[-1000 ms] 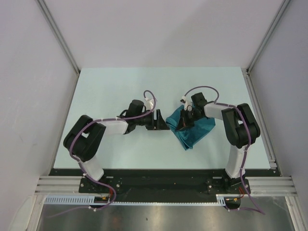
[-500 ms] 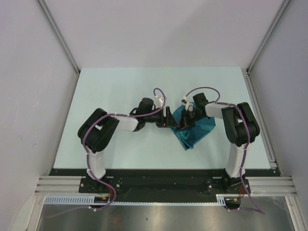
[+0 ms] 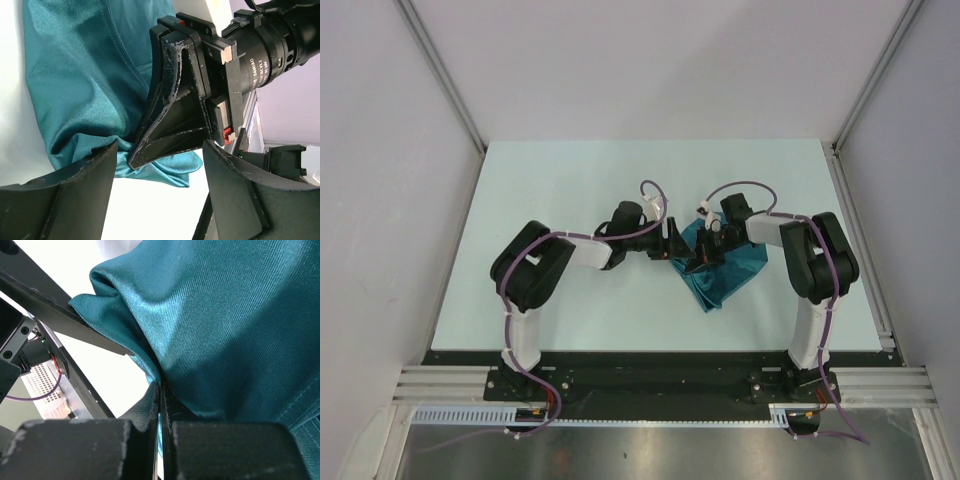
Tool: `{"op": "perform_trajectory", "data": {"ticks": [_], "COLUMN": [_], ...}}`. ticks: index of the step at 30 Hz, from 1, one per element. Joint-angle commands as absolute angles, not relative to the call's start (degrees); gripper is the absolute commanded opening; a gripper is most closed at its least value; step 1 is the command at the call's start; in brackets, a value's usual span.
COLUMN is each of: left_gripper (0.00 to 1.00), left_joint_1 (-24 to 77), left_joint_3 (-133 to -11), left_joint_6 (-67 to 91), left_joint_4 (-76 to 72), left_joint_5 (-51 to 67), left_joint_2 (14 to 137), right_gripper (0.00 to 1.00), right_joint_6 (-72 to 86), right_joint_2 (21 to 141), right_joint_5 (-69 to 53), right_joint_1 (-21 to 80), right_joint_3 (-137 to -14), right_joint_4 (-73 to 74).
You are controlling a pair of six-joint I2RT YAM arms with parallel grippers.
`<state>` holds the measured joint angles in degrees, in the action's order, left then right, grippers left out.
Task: Fold the napkin, place the utensils inside, and roll it up
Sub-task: Roll the napkin with the utensil
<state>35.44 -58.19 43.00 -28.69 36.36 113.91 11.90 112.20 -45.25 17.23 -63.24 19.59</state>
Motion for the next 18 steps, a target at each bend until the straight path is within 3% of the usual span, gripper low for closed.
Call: {"op": "perform_trajectory", "data": {"ticks": [1, 10, 18], "left_gripper": [0.74, 0.75, 0.75], "left_joint_1": [34.6, 30.2, 28.5], "left_joint_3": [-58.5, -59.1, -48.7], "left_joint_6": [41.0, 28.7, 26.4], "left_joint_4": [-32.4, -16.9, -14.8], "left_joint_5": [35.6, 28.4, 22.1], "left_joint_2": [110.7, 105.5, 94.7], "right_gripper": [0.0, 0.0, 0.0], "right_joint_6": [12.6, 15.6, 18.7], "right_joint_2": [113.1, 113.1, 113.0], "right_joint_5": [-46.4, -52.1, -56.4], "right_joint_1": [17.0, 18.5, 22.1], "right_joint_3": [-64.4, -64.4, -64.3], "right_joint_4": [19.4, 19.0, 17.8]}}
